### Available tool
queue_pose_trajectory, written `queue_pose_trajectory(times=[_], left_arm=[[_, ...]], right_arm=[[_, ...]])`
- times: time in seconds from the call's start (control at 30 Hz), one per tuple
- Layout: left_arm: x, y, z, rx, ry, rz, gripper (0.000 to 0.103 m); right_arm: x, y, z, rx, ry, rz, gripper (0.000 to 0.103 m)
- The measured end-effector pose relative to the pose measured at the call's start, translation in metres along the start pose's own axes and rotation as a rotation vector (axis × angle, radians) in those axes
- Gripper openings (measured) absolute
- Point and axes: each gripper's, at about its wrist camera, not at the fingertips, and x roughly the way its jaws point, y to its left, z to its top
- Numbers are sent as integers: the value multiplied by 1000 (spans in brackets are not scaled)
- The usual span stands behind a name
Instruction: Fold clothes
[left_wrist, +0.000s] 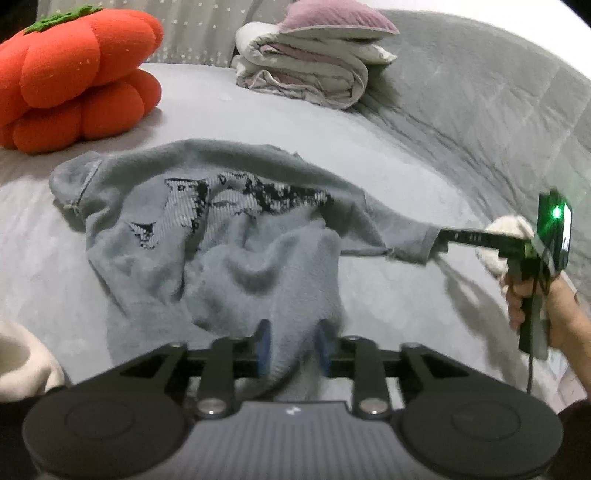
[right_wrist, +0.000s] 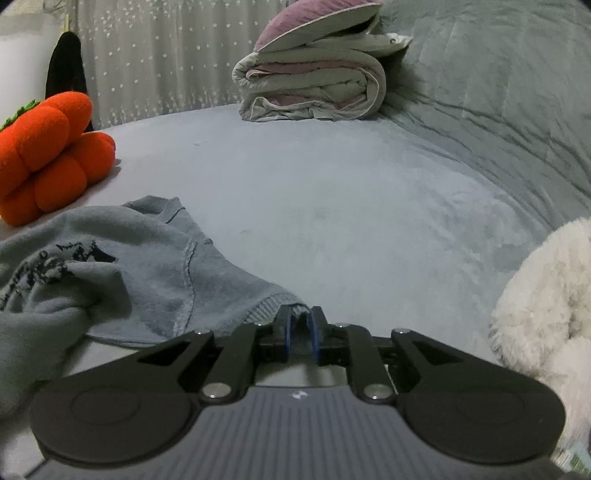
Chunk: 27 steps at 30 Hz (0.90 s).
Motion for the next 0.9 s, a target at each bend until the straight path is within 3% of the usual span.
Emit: queue_pose_trajectory(times=[0.1,0.27,0.5,0.9], left_arm=[[-3,4,6,-28,-24,11,53],[1,21,13,-109,-20,84,64],[10,49,23,-234,32,185,67],[37,74,22,-421,96,174,67]], right_arm=[[-4,0,1,29,1,12,56],[-11,7,5,41,-14,42,57],[-10,16,9,121,26,131,57],[-5,33,11,202,96,222,60]])
